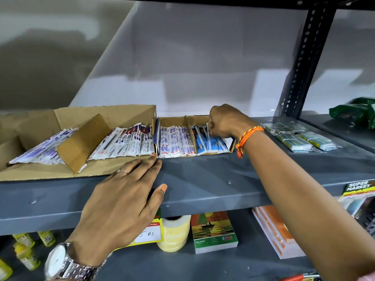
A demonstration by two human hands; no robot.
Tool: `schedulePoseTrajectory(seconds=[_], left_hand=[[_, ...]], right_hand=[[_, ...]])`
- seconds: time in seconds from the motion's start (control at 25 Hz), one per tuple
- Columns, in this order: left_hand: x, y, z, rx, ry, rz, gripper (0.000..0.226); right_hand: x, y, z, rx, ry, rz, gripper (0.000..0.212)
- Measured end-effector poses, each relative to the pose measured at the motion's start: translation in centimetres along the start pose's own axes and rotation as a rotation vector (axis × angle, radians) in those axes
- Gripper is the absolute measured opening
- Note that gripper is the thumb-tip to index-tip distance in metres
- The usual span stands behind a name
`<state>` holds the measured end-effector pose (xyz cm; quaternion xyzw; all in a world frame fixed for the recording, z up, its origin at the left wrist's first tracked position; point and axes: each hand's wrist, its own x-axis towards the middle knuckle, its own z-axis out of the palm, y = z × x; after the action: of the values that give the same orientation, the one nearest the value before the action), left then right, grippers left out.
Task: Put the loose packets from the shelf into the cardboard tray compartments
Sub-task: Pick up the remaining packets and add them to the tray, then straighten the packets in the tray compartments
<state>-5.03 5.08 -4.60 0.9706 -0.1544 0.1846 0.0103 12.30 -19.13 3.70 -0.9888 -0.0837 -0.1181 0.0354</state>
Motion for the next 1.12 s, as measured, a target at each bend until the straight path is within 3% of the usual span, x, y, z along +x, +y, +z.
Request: schedulePoseTrajectory(seconds=[0.2,0.36,0.48,0.6,0.96,1.12], left_hand=[[0.1,-0.1,0.0,-0.001,-0.014,-0.002,0.076],[0.0,-0.1,-0.1,0.007,-0.016,0.0,0.076],[0.0,0.0,-0.1,0.007,-0.019,-0.001,0.077],[0.0,0.1,-0.1,-0.003,-0.011,-0.007,0.077],[0.0,0.1,-0.1,-0.007,0.005,-0.004,0.074],[-0.2,0.3,-0.4,-0.017,0.034,-0.01,0.073]], right_hand=[[-0.4,-0.2,0.2,0.1,-0.02,-0.049,0.022],[-0.6,-0.6,-0.5,0.244,0.118,-0.142,0.014],[-0.8,-1.7,-0.9,0.379,0.17,-0.269,0.022],[-0.8,-2.2,-0.6,0.359,0.097,-0.336,0.025],[-0.6,-1.1,-0.2,0.364,0.061,-0.3,0.015],[-0.9,-1.5,-1.8,0.383,0.162,-0.344,0.019]])
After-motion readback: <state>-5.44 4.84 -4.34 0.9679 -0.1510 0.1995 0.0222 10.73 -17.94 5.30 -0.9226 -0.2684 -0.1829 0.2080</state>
